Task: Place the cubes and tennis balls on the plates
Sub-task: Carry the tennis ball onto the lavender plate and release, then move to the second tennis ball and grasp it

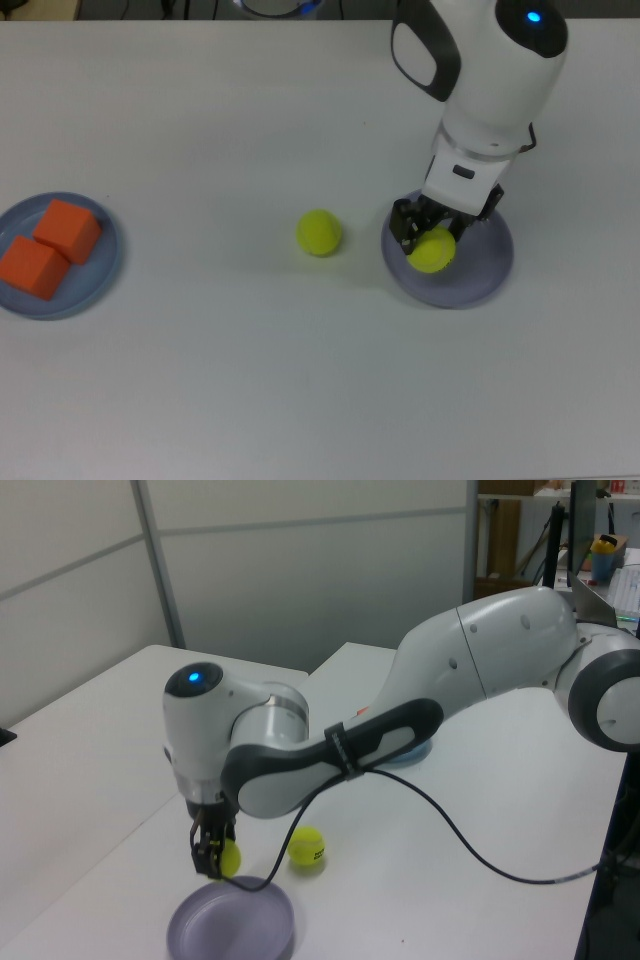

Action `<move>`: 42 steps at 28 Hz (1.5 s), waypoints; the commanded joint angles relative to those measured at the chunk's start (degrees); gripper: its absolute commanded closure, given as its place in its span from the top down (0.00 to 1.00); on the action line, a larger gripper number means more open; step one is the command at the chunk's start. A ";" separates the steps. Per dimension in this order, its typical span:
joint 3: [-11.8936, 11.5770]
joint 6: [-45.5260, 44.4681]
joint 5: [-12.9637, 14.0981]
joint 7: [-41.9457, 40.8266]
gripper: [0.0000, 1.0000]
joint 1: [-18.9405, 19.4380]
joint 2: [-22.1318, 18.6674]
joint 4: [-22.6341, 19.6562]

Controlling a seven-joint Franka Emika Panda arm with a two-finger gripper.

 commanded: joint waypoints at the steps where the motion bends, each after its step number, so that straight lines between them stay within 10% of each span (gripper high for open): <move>1: -0.36 -0.97 0.75 4.75 1.00 -0.06 -1.41 -1.45; 20: -1.50 -14.67 0.31 -2.09 1.00 -4.63 -4.66 -1.53; 42: -4.93 -14.50 -4.44 -2.01 1.00 -5.34 1.05 -4.35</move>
